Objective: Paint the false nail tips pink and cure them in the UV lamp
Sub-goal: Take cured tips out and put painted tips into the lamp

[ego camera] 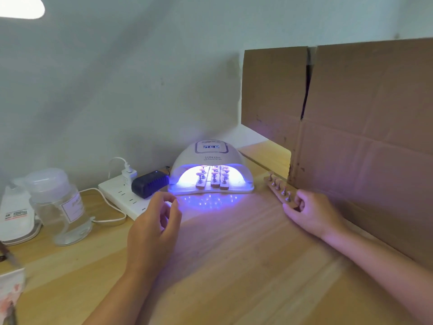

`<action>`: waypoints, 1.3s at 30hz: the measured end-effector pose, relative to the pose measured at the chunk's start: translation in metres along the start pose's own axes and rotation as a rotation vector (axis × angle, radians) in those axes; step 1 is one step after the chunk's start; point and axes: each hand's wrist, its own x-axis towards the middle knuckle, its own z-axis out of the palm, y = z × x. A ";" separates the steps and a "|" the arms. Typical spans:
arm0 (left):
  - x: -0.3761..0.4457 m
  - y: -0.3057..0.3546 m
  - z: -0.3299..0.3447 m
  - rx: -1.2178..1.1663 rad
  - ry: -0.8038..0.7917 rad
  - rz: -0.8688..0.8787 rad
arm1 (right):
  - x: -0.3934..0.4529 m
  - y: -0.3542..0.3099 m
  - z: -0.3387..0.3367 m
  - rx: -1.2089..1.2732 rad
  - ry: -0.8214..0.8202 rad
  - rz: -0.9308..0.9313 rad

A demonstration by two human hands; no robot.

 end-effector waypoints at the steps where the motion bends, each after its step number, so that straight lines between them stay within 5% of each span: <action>1: 0.000 0.000 0.000 -0.001 -0.002 0.005 | 0.007 -0.003 0.005 -0.026 0.026 0.034; 12: 0.002 -0.001 0.000 0.000 -0.036 0.007 | 0.065 -0.035 0.044 -0.266 0.093 0.361; 19: 0.001 0.000 0.001 0.002 -0.030 0.006 | 0.057 -0.034 0.043 -0.106 0.216 0.249; 27: 0.000 0.001 0.000 0.004 -0.014 0.032 | 0.055 -0.038 0.046 -0.267 0.216 0.147; 31: 0.000 0.003 -0.001 -0.032 0.019 0.027 | 0.041 -0.050 0.043 -0.003 0.323 0.011; 39: 0.004 0.011 -0.008 -0.173 0.107 -0.049 | -0.018 -0.162 0.026 0.954 0.455 -0.033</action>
